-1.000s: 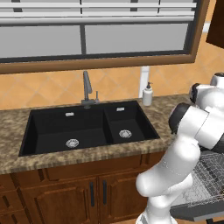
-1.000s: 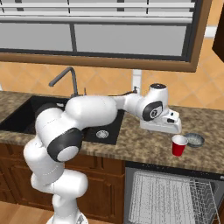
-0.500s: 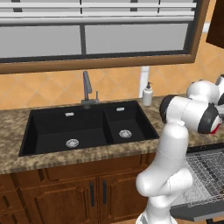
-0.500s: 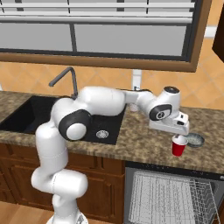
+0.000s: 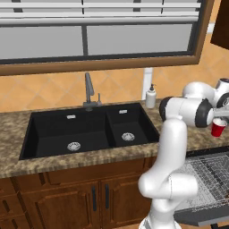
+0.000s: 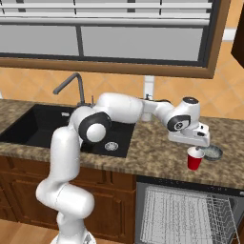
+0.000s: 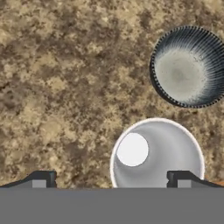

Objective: Pick up the cup and bowl from the counter, place them in the dishwasher, and close the dishwasher door.

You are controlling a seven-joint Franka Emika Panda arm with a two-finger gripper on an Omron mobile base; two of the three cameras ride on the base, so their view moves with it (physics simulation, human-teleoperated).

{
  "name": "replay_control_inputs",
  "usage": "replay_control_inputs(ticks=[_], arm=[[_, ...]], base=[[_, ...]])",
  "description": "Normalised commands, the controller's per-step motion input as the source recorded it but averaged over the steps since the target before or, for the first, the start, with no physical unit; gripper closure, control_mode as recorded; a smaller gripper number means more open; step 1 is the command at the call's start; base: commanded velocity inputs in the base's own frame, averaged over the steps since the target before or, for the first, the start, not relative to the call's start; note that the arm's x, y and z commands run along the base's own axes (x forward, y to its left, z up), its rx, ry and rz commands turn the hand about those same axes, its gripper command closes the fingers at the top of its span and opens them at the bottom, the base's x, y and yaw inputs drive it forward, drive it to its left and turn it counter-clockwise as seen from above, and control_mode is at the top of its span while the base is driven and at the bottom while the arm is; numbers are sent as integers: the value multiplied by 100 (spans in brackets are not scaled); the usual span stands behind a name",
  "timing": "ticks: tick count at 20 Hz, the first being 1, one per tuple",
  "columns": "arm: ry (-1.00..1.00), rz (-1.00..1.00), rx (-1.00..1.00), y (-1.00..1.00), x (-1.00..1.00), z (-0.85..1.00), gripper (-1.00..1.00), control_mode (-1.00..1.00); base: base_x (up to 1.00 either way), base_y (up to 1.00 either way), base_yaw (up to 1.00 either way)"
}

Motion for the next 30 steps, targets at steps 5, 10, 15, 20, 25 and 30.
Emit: replay_control_inputs(ticks=[5, 10, 15, 20, 25, 30], arm=[[7, 0, -10, -23, 14, -34, -100, -100], [2, 0, -3, -5, 5, -15, -100, -100], [0, 1, 0, 2, 0, -17, -100, -100], [1, 2, 0, 0, 0, -35, -100, -100], [3, 1, 0, 2, 0, -34, -100, -100], [0, 0, 0, 26, 0, -35, -100, -100]], base=[[0, 0, 0], [0, 0, 0], [0, 0, 0], [0, 0, 0], [0, 0, 0], [0, 0, 0]])
